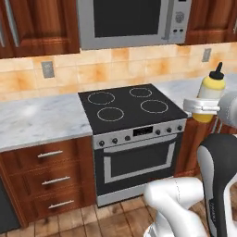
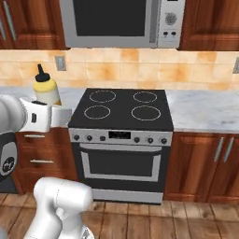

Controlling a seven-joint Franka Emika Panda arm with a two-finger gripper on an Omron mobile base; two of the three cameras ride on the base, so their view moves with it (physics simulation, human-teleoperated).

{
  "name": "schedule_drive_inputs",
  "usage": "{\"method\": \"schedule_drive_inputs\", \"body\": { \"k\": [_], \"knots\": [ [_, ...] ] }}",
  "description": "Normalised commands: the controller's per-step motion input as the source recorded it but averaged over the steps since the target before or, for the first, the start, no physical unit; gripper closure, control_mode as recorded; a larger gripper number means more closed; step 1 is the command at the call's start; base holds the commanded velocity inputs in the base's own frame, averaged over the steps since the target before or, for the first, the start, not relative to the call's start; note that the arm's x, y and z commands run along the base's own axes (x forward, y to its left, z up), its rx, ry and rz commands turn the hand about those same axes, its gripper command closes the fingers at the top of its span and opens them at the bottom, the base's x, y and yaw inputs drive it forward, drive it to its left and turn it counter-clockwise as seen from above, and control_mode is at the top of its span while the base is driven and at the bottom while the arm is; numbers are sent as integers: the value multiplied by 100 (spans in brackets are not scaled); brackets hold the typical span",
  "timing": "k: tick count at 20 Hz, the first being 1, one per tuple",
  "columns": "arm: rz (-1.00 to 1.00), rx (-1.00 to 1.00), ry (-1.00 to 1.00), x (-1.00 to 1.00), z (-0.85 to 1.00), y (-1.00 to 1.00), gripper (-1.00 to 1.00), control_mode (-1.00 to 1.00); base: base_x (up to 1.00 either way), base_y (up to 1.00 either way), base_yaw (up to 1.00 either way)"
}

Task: Take 2 condiments from the cabinet and move them on the counter near the stove.Make sure the condiments are lined up with each other, next to each other.

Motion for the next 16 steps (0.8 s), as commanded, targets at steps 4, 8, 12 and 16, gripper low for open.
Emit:
{"method": "schedule_drive_inputs", "body": {
  "k": [4,8,12,16],
  "knots": [
    [0,0,0,0,0,0,100,100,100,-86,41],
    [0,0,0,0,0,0,100,100,100,-76,36],
    [0,0,0,0,0,0,100,100,93,-58,29],
    [0,0,0,0,0,0,100,100,68,-51,21]
  ]
}}
